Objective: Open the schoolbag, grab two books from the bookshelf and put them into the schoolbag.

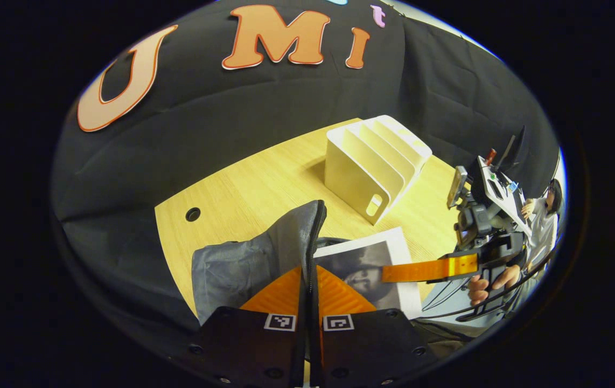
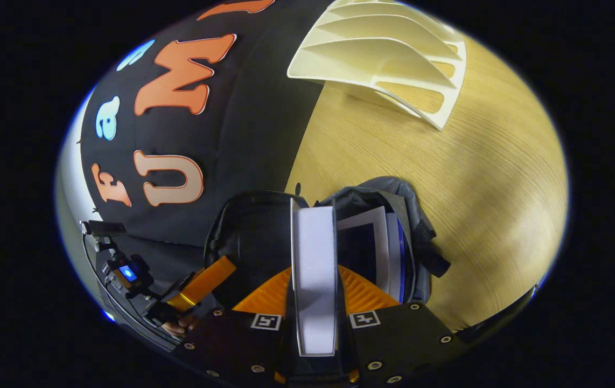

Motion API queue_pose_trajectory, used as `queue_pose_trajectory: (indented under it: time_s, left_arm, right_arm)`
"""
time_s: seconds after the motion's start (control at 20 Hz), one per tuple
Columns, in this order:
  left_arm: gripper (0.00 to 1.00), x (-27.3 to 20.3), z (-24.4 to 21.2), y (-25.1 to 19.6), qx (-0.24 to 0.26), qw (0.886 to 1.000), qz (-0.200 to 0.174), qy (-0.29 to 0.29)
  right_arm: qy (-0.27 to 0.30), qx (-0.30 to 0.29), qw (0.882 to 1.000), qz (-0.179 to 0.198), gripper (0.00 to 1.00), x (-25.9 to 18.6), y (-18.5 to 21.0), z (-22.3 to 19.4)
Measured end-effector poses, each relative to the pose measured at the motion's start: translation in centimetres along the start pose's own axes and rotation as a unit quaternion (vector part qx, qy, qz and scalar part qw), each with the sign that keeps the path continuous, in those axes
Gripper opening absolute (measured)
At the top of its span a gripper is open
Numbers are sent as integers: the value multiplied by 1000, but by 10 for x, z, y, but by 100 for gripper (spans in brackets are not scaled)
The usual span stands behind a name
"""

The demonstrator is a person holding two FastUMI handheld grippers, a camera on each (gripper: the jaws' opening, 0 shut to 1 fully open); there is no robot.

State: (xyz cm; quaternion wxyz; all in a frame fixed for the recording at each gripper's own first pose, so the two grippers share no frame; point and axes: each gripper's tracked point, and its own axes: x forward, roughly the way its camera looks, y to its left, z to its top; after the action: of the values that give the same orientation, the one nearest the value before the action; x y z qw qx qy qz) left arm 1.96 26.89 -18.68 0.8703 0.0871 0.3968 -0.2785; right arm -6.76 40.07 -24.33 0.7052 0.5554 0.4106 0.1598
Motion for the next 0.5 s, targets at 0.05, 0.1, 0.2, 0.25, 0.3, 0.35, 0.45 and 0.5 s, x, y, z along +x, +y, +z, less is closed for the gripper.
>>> queue_pose_trajectory:
  time_s: [0.05,0.1,0.2,0.25,0.3,0.35,0.45,0.5]
  left_arm:
    - [4,1,0,-5,2,1000,-4,0]
    - [5,1,0,-9,4,1000,-7,0]
    - [4,3,-1,-17,10,1000,-11,2]
    - [4,5,-2,-22,13,1000,-14,5]
    - [4,6,-4,-28,17,1000,-18,5]
    - [4,7,-7,-33,23,999,-21,11]
    - [4,10,-9,-44,37,999,-21,14]
    - [4,12,-11,-49,40,999,-21,16]
  right_arm:
    - [-1,-1,1000,1,31,2,-4,-2]
    - [-7,-3,1000,3,31,6,-7,-2]
    - [0,-3,1000,10,31,14,-8,-7]
    - [7,-6,1000,10,32,21,-9,-13]
    - [13,-5,1000,13,31,27,-8,-17]
    - [19,-9,1000,14,32,31,-8,-21]
    - [27,-16,999,14,32,39,-7,-23]
    - [27,-18,999,12,32,44,-7,-21]
